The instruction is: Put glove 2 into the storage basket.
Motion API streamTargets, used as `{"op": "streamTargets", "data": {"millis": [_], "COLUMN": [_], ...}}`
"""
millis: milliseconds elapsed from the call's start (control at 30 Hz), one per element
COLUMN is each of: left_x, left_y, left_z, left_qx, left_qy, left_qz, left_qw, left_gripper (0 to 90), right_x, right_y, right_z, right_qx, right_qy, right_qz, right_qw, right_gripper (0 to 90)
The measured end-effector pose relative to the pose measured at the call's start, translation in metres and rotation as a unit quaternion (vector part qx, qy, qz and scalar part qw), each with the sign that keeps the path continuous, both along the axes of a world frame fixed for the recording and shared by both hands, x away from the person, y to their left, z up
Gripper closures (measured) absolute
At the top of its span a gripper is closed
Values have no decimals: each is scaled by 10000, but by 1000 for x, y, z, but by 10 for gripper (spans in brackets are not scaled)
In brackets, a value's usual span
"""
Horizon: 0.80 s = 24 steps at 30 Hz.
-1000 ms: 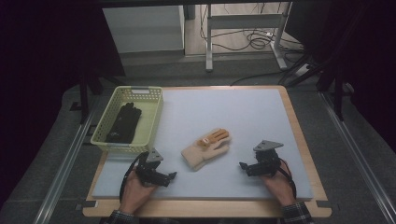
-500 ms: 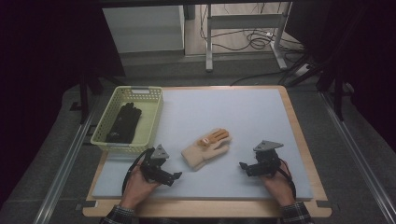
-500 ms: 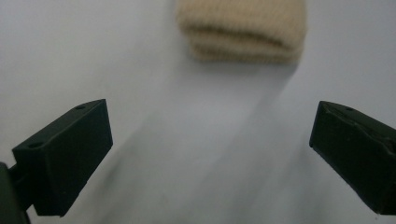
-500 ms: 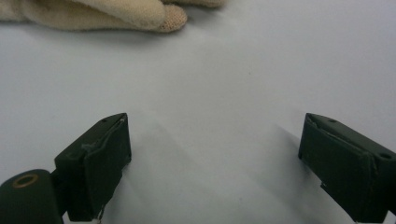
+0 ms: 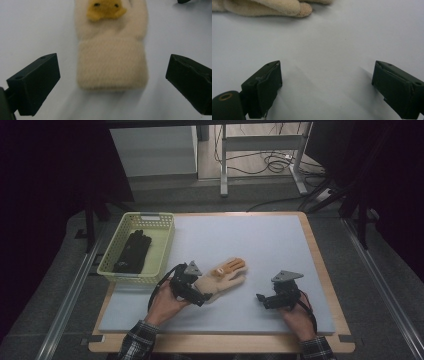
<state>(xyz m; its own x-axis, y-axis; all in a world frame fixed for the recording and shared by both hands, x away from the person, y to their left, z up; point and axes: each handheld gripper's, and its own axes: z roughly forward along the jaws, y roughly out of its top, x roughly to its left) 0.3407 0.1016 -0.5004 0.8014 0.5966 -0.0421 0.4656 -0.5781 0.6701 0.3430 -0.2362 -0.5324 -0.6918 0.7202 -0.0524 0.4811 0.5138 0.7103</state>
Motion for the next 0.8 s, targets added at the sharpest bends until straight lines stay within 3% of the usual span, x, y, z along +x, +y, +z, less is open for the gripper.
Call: {"op": "streamTargets", "data": {"millis": [367, 733, 800], "left_x": [33, 50, 51], "left_y": [-37, -66, -67], "left_z": [-7, -26, -29], "left_qx": [195, 668, 611], "left_qy": [137, 289, 352], "left_qz": [-156, -224, -242], "left_qw": [9996, 9971, 9972], "left_gripper": [0, 0, 4], "right_x": [0, 0, 0], "right_y": [0, 0, 0], "right_z": [0, 0, 0], "right_qx": [2, 13, 12], "right_qy": [0, 4, 4], "right_qz": [1, -5, -4], "right_qw": [10000, 10000, 10000], "right_gripper": [90, 90, 90]}}
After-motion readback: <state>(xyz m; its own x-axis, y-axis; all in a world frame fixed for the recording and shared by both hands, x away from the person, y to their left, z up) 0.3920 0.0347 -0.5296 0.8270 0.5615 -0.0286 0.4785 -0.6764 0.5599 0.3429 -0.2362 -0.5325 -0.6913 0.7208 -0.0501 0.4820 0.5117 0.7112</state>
